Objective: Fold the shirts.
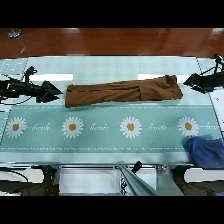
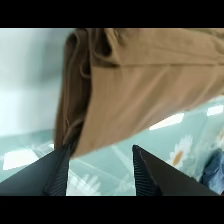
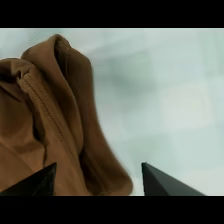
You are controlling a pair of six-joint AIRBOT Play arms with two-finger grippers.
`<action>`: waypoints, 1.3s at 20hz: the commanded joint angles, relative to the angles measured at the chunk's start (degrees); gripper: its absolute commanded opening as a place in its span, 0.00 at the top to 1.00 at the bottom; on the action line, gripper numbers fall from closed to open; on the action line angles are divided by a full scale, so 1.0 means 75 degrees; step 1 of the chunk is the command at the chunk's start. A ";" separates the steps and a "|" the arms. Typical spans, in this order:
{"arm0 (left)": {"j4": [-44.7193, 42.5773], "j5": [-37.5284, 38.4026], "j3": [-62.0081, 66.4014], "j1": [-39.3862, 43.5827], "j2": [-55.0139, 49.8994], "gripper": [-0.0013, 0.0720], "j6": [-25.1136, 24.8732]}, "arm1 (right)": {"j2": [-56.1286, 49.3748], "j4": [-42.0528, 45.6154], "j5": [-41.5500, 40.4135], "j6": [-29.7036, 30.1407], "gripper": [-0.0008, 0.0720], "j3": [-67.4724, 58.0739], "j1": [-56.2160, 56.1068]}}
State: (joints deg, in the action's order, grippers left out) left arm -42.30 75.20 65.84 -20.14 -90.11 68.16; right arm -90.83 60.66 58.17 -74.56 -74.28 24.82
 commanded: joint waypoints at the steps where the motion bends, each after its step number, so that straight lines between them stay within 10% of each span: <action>1: 0.0163 0.0437 0.0009 -0.0160 0.0624 0.35 -0.0111 | -0.0335 -0.1119 0.0437 0.0020 0.13 -0.0003 0.0367; 12: 0.1195 0.0434 0.0009 -0.0166 0.1990 0.35 -0.0227 | -0.1944 -0.1851 0.0848 0.0140 0.14 0.0017 -0.1003; 15: 0.1256 0.0350 0.0009 -0.0166 0.2034 0.41 -0.0192 | -0.1781 -0.1851 0.0653 0.0577 0.94 0.0015 -0.1378; 20: 0.1326 -0.0749 0.0009 0.0493 0.2407 0.95 -0.0233 | -0.0137 -0.1693 0.0965 0.0726 0.94 0.0012 -0.1559; 26: 0.1329 -0.3025 -0.0012 0.3774 0.2343 0.96 -0.0079 | 0.2495 -0.0484 0.1142 -0.0286 0.94 0.0009 -0.2652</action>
State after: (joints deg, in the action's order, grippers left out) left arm -32.38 63.29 65.78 -2.55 -72.44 66.61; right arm -80.44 51.81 65.98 -72.49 -74.17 8.62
